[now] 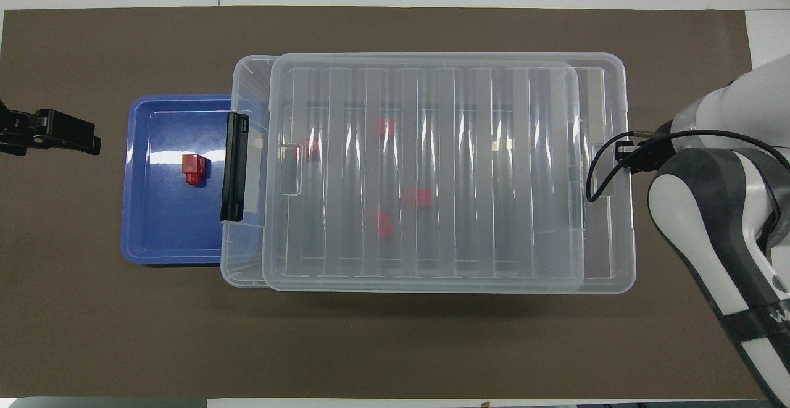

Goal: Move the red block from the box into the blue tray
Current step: 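Slide the clear lid back over the box with the right gripper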

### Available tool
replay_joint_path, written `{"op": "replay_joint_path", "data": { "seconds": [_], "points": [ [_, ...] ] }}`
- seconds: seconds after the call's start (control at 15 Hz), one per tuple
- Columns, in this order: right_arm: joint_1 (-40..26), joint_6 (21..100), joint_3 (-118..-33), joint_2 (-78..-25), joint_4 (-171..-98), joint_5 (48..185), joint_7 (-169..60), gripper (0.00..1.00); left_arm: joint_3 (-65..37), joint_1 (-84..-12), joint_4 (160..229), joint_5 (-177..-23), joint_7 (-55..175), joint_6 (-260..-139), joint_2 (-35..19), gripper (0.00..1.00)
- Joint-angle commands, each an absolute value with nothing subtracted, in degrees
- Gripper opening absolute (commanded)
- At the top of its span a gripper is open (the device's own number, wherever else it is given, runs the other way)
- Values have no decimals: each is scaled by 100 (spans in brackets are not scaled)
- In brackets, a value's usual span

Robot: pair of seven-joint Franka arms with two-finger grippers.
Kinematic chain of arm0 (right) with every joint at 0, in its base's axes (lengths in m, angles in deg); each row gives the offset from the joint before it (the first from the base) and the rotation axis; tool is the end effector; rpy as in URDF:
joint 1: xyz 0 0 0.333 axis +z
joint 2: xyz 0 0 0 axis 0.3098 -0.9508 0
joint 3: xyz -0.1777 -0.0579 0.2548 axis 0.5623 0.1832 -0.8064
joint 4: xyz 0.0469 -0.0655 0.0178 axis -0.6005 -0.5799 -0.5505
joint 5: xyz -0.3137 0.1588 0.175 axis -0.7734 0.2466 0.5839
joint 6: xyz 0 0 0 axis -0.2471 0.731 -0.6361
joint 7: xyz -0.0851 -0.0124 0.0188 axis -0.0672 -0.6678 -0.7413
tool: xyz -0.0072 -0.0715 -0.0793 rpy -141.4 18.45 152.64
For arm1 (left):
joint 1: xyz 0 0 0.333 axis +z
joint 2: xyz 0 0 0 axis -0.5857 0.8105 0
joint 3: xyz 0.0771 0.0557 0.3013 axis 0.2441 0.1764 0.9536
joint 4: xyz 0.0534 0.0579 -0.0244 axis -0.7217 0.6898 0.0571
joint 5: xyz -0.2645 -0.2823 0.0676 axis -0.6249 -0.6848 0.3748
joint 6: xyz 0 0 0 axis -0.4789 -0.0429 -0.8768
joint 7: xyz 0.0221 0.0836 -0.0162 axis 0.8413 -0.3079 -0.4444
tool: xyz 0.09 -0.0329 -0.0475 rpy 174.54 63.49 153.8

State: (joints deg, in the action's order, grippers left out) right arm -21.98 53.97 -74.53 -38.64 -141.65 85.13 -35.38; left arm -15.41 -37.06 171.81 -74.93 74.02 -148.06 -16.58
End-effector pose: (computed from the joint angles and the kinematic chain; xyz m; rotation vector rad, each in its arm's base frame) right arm 0.5636 0.0187 0.4577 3.1206 -0.2485 -0.0670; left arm 0.5516 -0.0551 0.6380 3.1326 -0.1164 -0.0210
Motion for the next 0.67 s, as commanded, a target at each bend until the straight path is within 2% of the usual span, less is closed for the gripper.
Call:
{"op": "replay_joint_path", "data": {
  "seconds": [0.0,0.6],
  "points": [
    [-2218,5627,-7578,-3714,-14417,8625,-3390,0,-1524,-3700,17210,-7546,7396,-14727,-1691,100],
    [-2218,5803,-7718,-3696,-14496,8739,-3232,0,-1524,-3700,17210,-7546,7405,-14727,-1682,100]
  ]
}}
